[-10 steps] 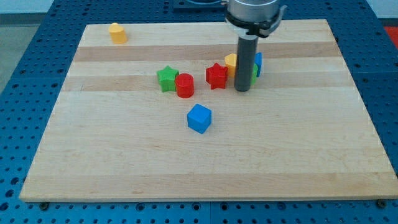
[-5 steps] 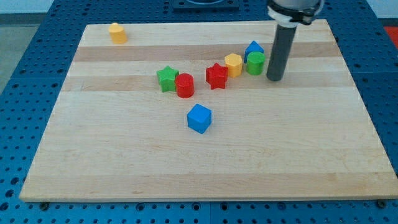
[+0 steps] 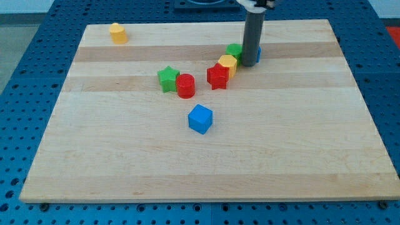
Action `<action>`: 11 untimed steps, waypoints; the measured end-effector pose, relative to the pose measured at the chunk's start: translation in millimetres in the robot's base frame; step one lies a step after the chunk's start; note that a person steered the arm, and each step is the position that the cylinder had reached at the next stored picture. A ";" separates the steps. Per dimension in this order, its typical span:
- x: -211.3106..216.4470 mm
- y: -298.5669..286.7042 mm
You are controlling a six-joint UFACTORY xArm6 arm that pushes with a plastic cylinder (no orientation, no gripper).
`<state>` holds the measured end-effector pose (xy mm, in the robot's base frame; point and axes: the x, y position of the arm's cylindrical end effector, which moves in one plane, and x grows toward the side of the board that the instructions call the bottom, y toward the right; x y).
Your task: Place the green circle at the top center
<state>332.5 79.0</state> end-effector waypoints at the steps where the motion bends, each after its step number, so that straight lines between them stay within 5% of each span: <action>1: 0.0 -16.2; 5: -39.3 -55.7; 8: -17.7 -91.3; 11: -57.7 -91.3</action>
<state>274.8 -12.3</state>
